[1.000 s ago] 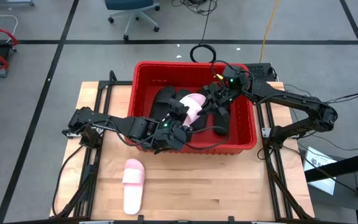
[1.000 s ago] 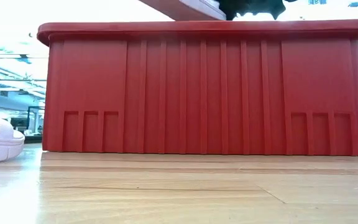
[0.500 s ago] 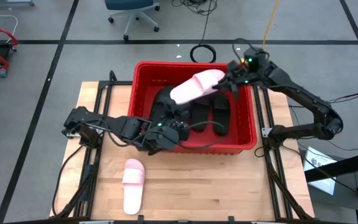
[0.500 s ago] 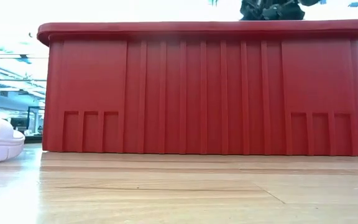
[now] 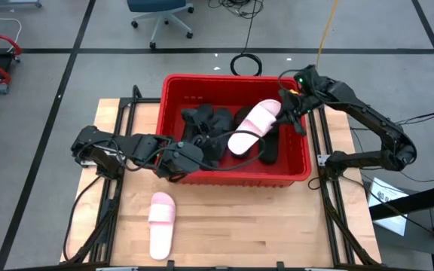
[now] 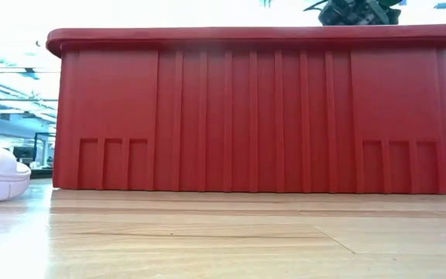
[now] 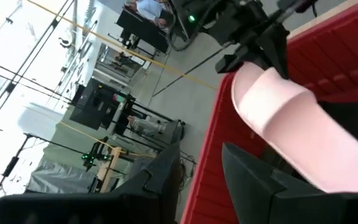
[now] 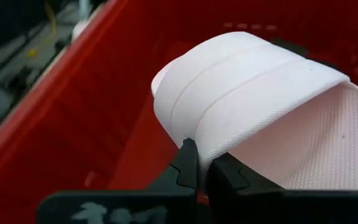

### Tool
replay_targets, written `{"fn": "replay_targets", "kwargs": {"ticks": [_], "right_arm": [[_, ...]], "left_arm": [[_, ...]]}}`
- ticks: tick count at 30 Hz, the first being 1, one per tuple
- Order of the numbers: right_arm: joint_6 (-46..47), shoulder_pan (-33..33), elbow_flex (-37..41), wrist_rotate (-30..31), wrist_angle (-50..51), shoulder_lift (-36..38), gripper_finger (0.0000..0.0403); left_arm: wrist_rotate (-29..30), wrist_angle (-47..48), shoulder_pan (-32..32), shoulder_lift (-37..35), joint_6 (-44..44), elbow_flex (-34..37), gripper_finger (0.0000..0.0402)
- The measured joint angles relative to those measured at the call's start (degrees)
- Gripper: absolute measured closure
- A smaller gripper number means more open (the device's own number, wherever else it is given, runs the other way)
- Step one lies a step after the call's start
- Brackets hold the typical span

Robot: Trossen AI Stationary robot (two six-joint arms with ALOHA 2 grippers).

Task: Pick and place slides into bin
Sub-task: Put the pink slide into the red bin

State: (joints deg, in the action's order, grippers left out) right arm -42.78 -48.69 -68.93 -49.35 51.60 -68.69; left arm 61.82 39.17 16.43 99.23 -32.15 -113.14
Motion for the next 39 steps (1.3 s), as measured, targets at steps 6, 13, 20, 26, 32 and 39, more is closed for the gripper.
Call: {"fn": "replay_targets", "kwargs": {"ticks": [6, 13, 20, 26, 32, 39], "right_arm": [[-10.8, 0.0, 0.0, 2.1, 1.6, -0.8, 0.04], [-16.5, 2.8, 0.0, 5.2, 2.2, -4.1, 0.0399], [-25.1, 6.0, 0.0, 12.5, 3.9, -7.3, 0.0399], [-30.1, 6.1, 0.0, 13.3, 2.9, -9.2, 0.0399], [-30.7, 6.2, 0.0, 15.3, 0.8, -13.1, 0.0399], [-31.5, 6.3, -0.1, 16.3, -3.3, -15.6, 0.0399]], "left_arm": [[-0.2, -0.1, -0.1, -0.2, 1.4, 0.0, 0.0273], [-0.3, -0.3, -0.3, -0.2, 1.8, 0.0, 0.0273], [-0.3, -0.4, -1.0, -0.2, 4.4, 0.0, 0.0273], [-0.3, -0.4, -1.4, -0.1, 5.4, 0.0, 0.0273], [-0.3, -0.4, -1.4, -0.1, 5.8, 0.0, 0.0273], [-0.3, -0.4, -1.4, -0.1, 5.9, 0.0, 0.0273]]}}
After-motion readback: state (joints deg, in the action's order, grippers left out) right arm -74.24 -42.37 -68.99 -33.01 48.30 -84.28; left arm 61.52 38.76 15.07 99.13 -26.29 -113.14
